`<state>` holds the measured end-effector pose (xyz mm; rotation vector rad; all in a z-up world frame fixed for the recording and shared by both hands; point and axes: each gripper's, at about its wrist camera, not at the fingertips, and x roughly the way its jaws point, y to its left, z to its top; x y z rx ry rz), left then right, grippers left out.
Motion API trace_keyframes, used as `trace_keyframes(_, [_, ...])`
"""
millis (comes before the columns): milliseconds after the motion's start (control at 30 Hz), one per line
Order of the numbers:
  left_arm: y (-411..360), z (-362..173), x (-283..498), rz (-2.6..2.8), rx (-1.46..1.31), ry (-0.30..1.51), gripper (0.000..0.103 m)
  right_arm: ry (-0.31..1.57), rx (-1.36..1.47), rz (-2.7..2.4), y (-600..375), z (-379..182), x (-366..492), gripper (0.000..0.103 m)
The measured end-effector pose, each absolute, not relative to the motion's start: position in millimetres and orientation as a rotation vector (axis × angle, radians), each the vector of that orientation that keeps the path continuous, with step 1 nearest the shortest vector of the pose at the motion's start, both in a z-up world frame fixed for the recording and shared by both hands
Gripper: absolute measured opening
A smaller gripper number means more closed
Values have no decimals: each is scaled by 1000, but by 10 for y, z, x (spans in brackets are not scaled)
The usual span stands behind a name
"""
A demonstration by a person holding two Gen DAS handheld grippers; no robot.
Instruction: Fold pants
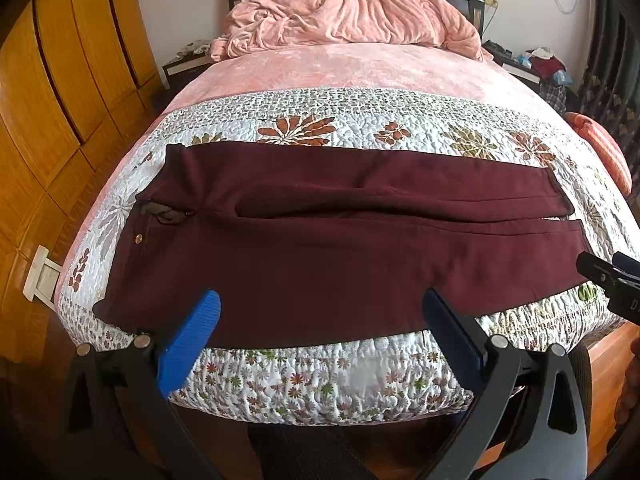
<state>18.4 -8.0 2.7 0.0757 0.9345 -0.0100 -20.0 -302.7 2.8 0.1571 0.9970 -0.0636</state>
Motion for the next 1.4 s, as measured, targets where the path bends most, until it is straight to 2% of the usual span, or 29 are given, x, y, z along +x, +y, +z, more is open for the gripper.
trace_keyframes(400, [-84,-50,298,-9,77,960,100,1017,202,4,-3234,-42,-22,99])
trace_keyframes(633, [-217,-114,698,-81,31,979,100,1085,288,-52,-4562,-312,961,99])
trace_keyframes(833, [-611,-207,1158,-183,18,995,100,1270,376,70,-5486,-907,2095,99])
trace_keyframes(1067, [-980,-437,1597,-213,2,1025,100,1332,346,153,-5639,-1424,2666,99])
trace_keyframes(1167, [-1105,-536,1768,-230,4,1043,100,1299,335,178,-5646,-1517,2737,100])
trace_keyframes(1200, [-1154,-567,1829,-237,14,1047,100,1285,321,182,-5637,-1514,2750,98])
trace_keyframes(1233, [-1178,-585,1867,-245,20,1050,100,1277,294,181,-5609,-1502,2757,85])
trace_keyframes(1267, [-1222,-610,1930,-257,31,1053,100,1274,257,176,-5577,-1480,2754,65])
trace_keyframes(1300, [-1249,-625,1984,-270,38,1053,100,1265,228,194,-5545,-1445,2751,35])
trace_keyframes(1333, [-1287,-643,2061,-301,44,1052,100,1249,191,207,-5525,-1387,2725,22])
trace_keyframes(1400, [-1335,-669,2195,-356,68,1050,100,1217,155,254,-5490,-1269,2658,23])
